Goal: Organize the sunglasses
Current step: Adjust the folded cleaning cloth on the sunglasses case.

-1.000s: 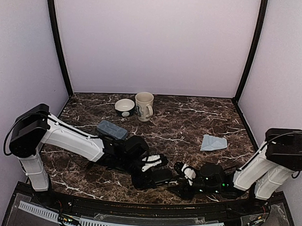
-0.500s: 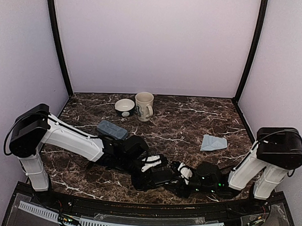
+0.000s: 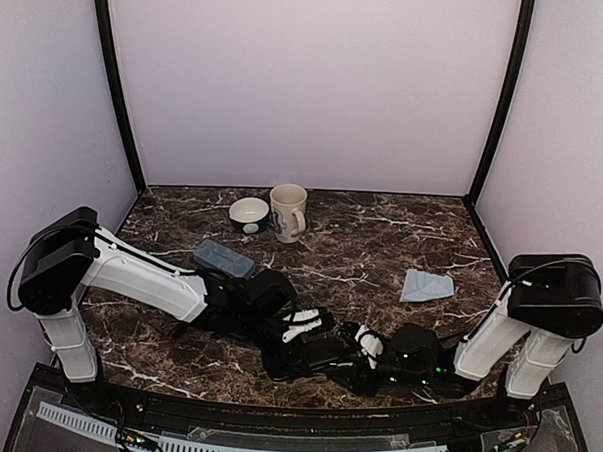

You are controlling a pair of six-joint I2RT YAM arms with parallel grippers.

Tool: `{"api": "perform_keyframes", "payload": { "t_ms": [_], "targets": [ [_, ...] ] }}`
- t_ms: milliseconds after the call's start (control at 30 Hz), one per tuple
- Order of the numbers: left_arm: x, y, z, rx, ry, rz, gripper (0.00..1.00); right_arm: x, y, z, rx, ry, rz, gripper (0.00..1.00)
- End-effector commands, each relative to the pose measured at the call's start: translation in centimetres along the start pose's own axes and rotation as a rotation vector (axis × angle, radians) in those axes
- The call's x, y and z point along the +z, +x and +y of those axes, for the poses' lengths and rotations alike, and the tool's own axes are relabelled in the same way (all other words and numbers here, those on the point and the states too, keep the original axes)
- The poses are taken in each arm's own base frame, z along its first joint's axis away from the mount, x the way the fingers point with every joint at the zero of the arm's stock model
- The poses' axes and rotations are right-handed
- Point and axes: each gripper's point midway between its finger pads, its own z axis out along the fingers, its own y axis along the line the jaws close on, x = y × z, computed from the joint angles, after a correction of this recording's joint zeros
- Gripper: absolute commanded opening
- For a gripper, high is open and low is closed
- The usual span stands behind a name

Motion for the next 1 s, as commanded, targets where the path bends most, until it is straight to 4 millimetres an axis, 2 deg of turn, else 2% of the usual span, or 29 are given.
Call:
{"api": "perform_keyframes", "payload": {
  "t_ms": [0,67,200,333,433,633,767,967],
  "targets": [
    [1.5,2.7,-1.3,0.017,0.051,0.095,0.07,0.3,2.6,1.1,0.021,-0.067,0.101,0.62],
    [1.5,2.6,-1.3,0.018,0.053,0.092,0.07,-0.1,2.7,1.3,0.024,-0.077,0.094,0.64],
    [1.6,3.1,-1.4,0.027,0.058,0.101,0.06,-1.1,1.5,0.9,0.039,-0.056,0.025,0.67],
    [1.6,3.3,-1.6,0.025,0.073,0.103,0.06,-0.8,1.0,0.6,0.038,-0.042,0.013,0.72],
    [1.7,3.4,-1.6,0.026,0.071,0.106,0.06,-0.7,1.0,0.3,0.047,-0.026,0.014,0.79],
    [1.6,3.5,-1.8,0.026,0.082,0.103,0.06,-1.1,2.2,-2.3,0.106,0.092,0.055,0.85],
    [1.3,3.5,-2.2,0.026,0.099,0.084,0.06,-1.5,2.4,-3.2,0.119,0.127,0.065,0.85],
    [1.3,3.4,-2.3,0.026,0.102,0.080,0.05,-0.5,2.6,-2.1,0.086,0.061,0.095,0.81]
  ]
}}
